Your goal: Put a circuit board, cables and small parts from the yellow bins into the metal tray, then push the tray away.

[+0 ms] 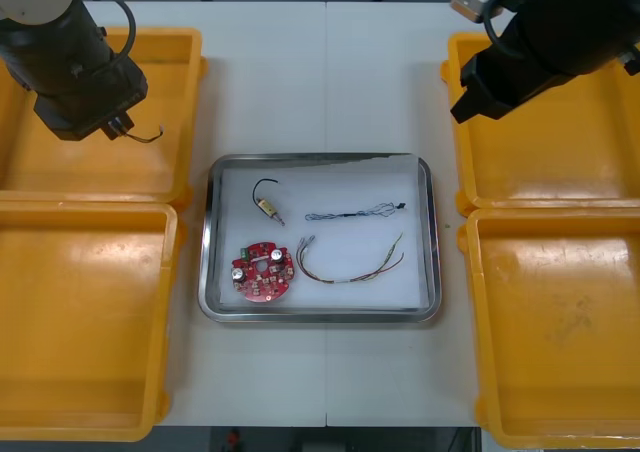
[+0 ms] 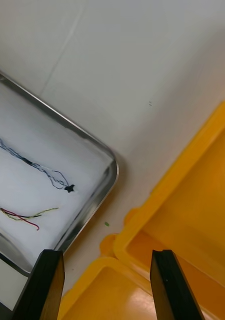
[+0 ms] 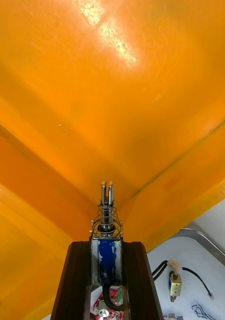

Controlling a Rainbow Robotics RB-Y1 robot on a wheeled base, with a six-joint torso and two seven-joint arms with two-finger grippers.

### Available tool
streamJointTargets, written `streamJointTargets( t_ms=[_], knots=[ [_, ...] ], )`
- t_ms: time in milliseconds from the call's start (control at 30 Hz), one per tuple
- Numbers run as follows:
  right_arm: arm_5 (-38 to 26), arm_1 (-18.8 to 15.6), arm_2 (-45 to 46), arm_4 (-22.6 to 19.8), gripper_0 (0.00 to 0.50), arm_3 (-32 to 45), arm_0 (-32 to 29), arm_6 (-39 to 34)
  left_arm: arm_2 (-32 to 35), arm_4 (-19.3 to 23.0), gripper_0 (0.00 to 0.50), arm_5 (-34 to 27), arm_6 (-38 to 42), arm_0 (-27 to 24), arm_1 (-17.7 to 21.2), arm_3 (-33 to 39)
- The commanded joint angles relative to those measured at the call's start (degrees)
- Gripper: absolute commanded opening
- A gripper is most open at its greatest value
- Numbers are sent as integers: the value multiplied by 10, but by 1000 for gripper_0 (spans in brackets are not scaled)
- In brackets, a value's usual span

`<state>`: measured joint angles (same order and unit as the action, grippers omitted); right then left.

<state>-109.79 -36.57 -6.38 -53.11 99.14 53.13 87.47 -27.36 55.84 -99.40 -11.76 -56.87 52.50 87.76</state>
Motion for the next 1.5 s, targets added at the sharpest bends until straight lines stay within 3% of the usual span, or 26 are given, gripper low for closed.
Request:
streamJointTargets(
  t_ms=[33,233,533,900,1100,1500],
  knots=[
    [-2,-53,50,-4,500,33,-43,-67,4,-14,0,-4,3,-22,8,10],
    [-2,-85,100,-3,500,57,-101,-117,4,6,0,-2,48,-37,-10,8],
    [-2,-122,141,13,500,84,-187,-163,4,0,0,3,140,-58,-65,8],
    [-2,-127,188,24,500,142,-297,-173,-1,-57,0,3,228,-65,-151,8],
    [-2,-127,210,35,500,200,-364,-187,-38,-102,0,3,264,-71,-196,6],
    [-2,-124,219,35,500,202,-375,-190,-57,-159,0,3,289,-71,-275,-2]
  ],
)
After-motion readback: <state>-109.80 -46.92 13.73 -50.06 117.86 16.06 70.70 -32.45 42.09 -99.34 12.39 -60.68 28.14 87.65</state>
